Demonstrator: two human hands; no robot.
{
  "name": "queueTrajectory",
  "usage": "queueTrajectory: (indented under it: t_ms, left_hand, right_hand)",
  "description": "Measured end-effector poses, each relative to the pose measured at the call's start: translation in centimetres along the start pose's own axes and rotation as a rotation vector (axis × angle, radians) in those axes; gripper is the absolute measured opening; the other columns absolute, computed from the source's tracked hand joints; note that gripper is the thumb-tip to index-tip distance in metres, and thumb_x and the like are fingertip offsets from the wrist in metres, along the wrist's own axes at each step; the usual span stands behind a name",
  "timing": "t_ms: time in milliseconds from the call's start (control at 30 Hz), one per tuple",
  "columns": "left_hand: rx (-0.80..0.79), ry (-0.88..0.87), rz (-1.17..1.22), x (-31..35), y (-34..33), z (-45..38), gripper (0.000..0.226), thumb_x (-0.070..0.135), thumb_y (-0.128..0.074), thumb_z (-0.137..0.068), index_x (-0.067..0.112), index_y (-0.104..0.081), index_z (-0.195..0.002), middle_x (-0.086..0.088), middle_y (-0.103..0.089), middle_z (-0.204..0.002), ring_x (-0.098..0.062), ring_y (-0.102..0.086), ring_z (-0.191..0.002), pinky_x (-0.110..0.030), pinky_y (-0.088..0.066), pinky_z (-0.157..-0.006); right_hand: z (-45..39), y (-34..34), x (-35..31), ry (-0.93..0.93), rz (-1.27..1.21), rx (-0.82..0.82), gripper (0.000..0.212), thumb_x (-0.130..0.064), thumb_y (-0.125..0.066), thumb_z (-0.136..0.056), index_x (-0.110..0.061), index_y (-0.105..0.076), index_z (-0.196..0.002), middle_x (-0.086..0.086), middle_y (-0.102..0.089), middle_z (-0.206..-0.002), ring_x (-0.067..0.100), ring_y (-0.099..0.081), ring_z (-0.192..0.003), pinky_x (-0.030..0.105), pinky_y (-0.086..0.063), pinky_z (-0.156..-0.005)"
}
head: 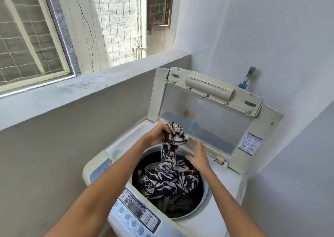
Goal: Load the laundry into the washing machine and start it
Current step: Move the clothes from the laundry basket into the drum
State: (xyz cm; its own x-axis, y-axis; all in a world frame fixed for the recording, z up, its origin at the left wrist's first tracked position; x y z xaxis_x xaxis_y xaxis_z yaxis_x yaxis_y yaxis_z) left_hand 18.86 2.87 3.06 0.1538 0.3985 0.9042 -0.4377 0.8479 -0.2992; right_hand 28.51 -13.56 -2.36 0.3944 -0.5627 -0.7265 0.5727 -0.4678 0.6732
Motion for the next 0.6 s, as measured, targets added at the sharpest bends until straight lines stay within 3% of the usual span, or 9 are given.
queueTrajectory:
  t_ms: [67, 100, 167, 233, 300, 367, 433, 533, 600]
  left_hand:
    - [-0.077, 0.006, -0.017, -0.9, 0.3, -0.9, 0.026, 0.009, -0.045, -0.074, 0.011, -0.070, -0.081, -0.007, -0.070, -0.081, -0.019, -0.063, -0.074, -0.032, -0.049, -0.077]
    - [-0.088, -0.009, -0.024, -0.9, 0.4, -1.3, 0.026, 0.010, -0.047, -0.076, 0.012, -0.072, -0.083, -0.006, -0.070, -0.082, -0.017, -0.065, -0.074, -0.032, -0.050, -0.077]
    - [-0.076, -0.056, -0.039, -0.3, 0.6, -1.9, 0.023, 0.010, -0.052, -0.077, 0.008, -0.067, -0.096, -0.005, -0.071, -0.083, -0.017, -0.066, -0.073, -0.030, -0.052, -0.076]
    - [-0.012, -0.120, -0.110, 0.9, 1.4, -2.5, 0.016, 0.004, -0.055, -0.084, 0.007, -0.064, -0.098, -0.003, -0.072, -0.078, -0.015, -0.067, -0.069, -0.028, -0.053, -0.073]
    - [0.082, -0.199, -0.205, 2.3, 2.8, -3.0, 0.016, 0.003, -0.057, -0.088, 0.006, -0.064, -0.102, -0.005, -0.072, -0.084, -0.016, -0.067, -0.075, -0.031, -0.052, -0.079]
    - [0.200, -0.331, -0.369, 3.6, 3.9, -3.2, 0.025, 0.013, -0.064, -0.085, 0.007, -0.063, -0.109, -0.009, -0.068, -0.094, -0.019, -0.064, -0.085, -0.035, -0.050, -0.086]
    - [0.383, -0.504, -0.627, 4.8, 4.2, -3.0, 0.026, 0.027, -0.066, -0.083, 0.009, -0.067, -0.101, -0.007, -0.069, -0.090, -0.019, -0.063, -0.084, -0.034, -0.048, -0.077]
    - [0.688, -0.691, -1.022, 6.3, 3.2, -1.9, 0.025, 0.031, -0.057, -0.093, 0.007, -0.065, -0.097, -0.009, -0.068, -0.084, -0.025, -0.060, -0.073, -0.032, -0.031, -0.057]
    - [0.826, -0.728, -1.057, 6.6, 2.6, -0.8, 0.027, 0.031, -0.052, -0.096, 0.005, -0.062, -0.098, -0.009, -0.065, -0.081, -0.025, -0.056, -0.068, -0.030, -0.026, -0.056]
  right_hand:
    - [-1.4, -0.9, -0.9, 0.080, -0.042, -0.151, 0.112, -0.037, -0.080, -0.072, -0.027, -0.002, -0.151, 0.001, -0.009, -0.158, 0.024, -0.020, -0.141, 0.046, -0.026, -0.114]
    - [-1.9, -1.3, -1.1, 0.094, -0.066, -0.206, 0.117, -0.041, -0.083, -0.065, -0.027, -0.003, -0.151, 0.000, -0.015, -0.157, 0.022, -0.023, -0.141, 0.046, -0.026, -0.114]
    - [-2.7, -1.8, -0.8, 0.112, -0.101, -0.275, 0.101, -0.036, -0.084, -0.066, -0.021, -0.024, -0.146, 0.005, -0.042, -0.145, 0.021, -0.041, -0.133, 0.029, -0.036, -0.104]
    - [-3.3, -1.5, -0.3, 0.068, -0.003, -0.232, 0.076, -0.042, -0.078, -0.071, -0.023, -0.045, -0.136, 0.001, -0.065, -0.116, 0.017, -0.062, -0.105, 0.024, -0.044, -0.088]
    - [-4.0, 0.2, -0.3, 0.031, 0.213, -0.068, 0.059, -0.055, -0.067, -0.074, -0.032, -0.053, -0.126, -0.007, -0.065, -0.080, 0.009, -0.060, -0.068, 0.026, -0.048, -0.071]
    - [-4.7, 3.3, -1.3, 0.085, 0.474, 0.252, 0.040, -0.051, -0.066, -0.079, -0.021, -0.066, -0.105, 0.001, -0.066, -0.080, 0.016, -0.058, -0.073, 0.028, -0.046, -0.065]
    - [-4.4, 6.5, -3.3, 0.250, 0.613, 0.563, 0.037, -0.046, -0.070, -0.078, -0.011, -0.069, -0.089, 0.006, -0.068, -0.089, 0.025, -0.056, -0.087, 0.033, -0.043, -0.071]
    - [-4.1, 9.4, -5.6, 0.441, 0.484, 0.752, 0.034, -0.036, -0.076, -0.075, -0.006, -0.067, -0.088, 0.010, -0.069, -0.085, 0.027, -0.058, -0.083, 0.035, -0.048, -0.069]
    - [-3.6, 10.0, -6.1, 0.422, 0.363, 0.752, 0.031, -0.033, -0.074, -0.077, -0.007, -0.062, -0.088, 0.005, -0.060, -0.067, 0.020, -0.054, -0.063, 0.027, -0.044, -0.054]
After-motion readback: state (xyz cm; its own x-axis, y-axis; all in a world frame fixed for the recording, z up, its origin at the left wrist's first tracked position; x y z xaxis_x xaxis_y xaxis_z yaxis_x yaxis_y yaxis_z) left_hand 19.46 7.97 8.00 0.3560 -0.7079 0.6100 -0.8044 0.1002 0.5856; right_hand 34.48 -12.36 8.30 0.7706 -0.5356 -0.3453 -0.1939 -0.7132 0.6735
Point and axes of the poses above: each hand's wrist, its own z-axis away from the middle knuckle, its own y-axis out of the back of the hand, x = y × z, the point moved 3 cm from there along -z, towards the middle knuckle
